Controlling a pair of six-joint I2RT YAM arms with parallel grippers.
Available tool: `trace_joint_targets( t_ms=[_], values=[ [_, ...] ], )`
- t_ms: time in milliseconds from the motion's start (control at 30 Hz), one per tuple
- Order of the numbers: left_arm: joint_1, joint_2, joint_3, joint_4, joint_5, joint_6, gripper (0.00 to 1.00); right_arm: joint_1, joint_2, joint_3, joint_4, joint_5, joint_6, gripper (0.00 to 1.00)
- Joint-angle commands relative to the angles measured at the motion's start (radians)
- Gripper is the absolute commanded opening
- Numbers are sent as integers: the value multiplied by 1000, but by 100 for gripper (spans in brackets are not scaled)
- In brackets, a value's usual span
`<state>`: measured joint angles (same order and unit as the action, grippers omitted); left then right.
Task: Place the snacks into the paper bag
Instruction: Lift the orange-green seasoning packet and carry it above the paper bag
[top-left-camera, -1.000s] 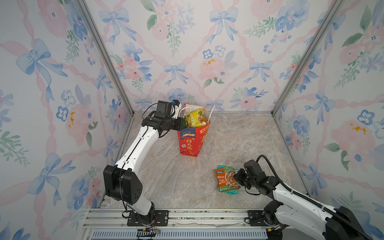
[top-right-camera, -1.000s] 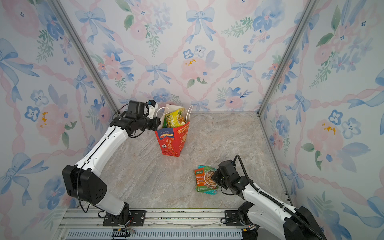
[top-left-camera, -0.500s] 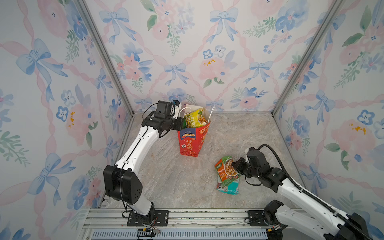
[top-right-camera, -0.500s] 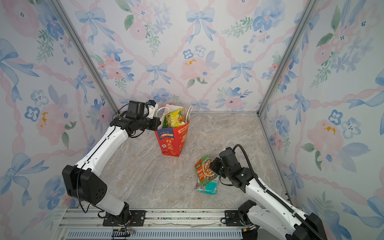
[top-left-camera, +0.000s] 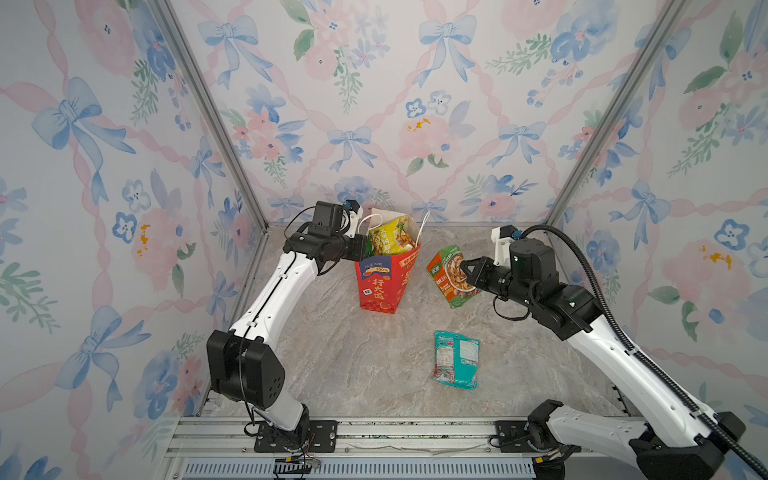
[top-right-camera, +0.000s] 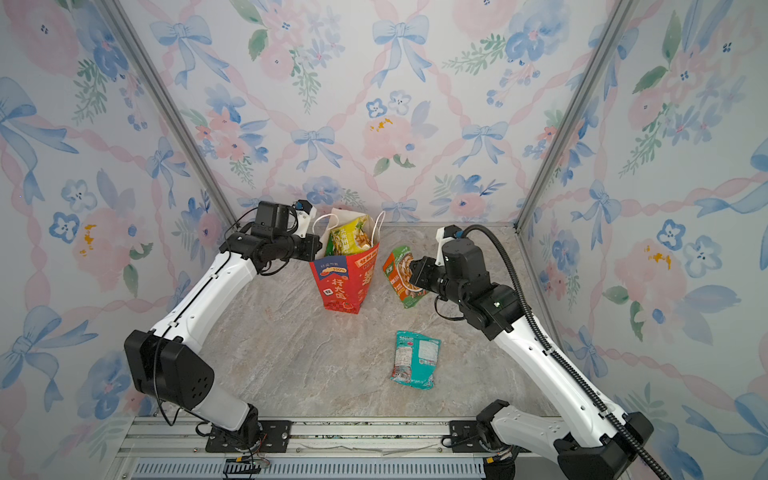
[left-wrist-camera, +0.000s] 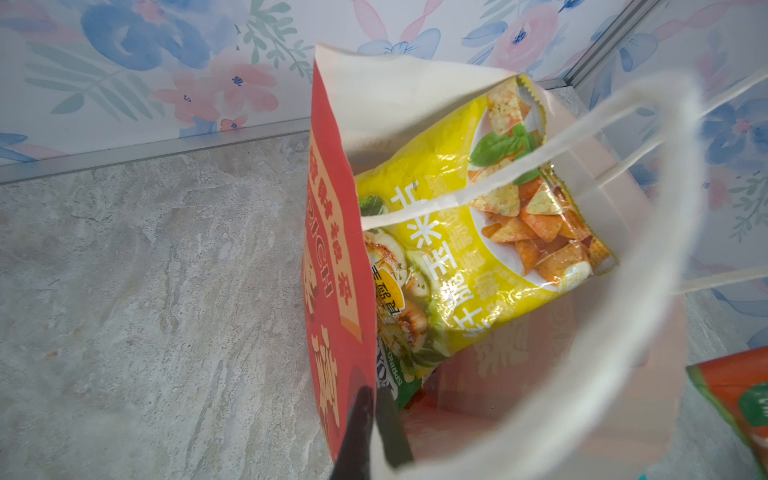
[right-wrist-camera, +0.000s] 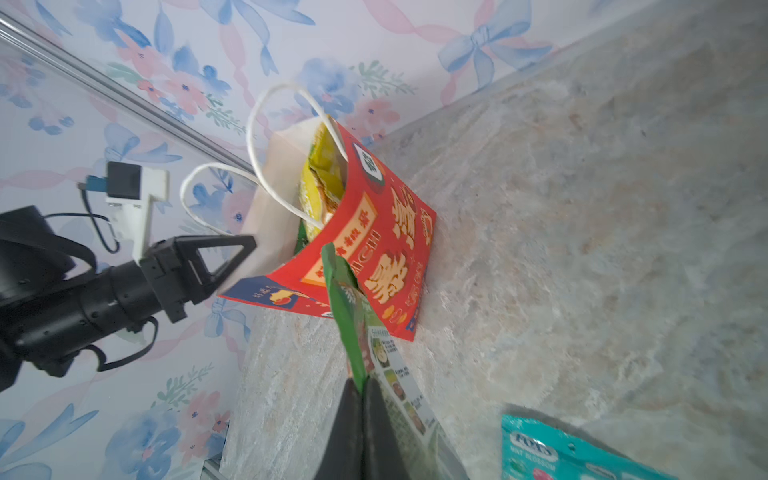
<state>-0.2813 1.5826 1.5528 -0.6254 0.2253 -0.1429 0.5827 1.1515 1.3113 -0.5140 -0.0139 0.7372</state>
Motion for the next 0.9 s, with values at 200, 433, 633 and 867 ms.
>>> trace_joint_targets(
  t_ms=[200,433,633,867],
  values=[
    [-6,-12,-10,-22,18,0,0,48,188,380,-8,-55,-166,0],
    [-5,-13,-10,-22,23,-2,0,97,381,623,24,-47,-190,0],
    [-4,-17,-11,-22,24,-1,0,101,542,744,74,-19,-168,0],
    [-5,-21,-10,-22,26,-1,0,105,713,906,54,86,-189,0]
  ],
)
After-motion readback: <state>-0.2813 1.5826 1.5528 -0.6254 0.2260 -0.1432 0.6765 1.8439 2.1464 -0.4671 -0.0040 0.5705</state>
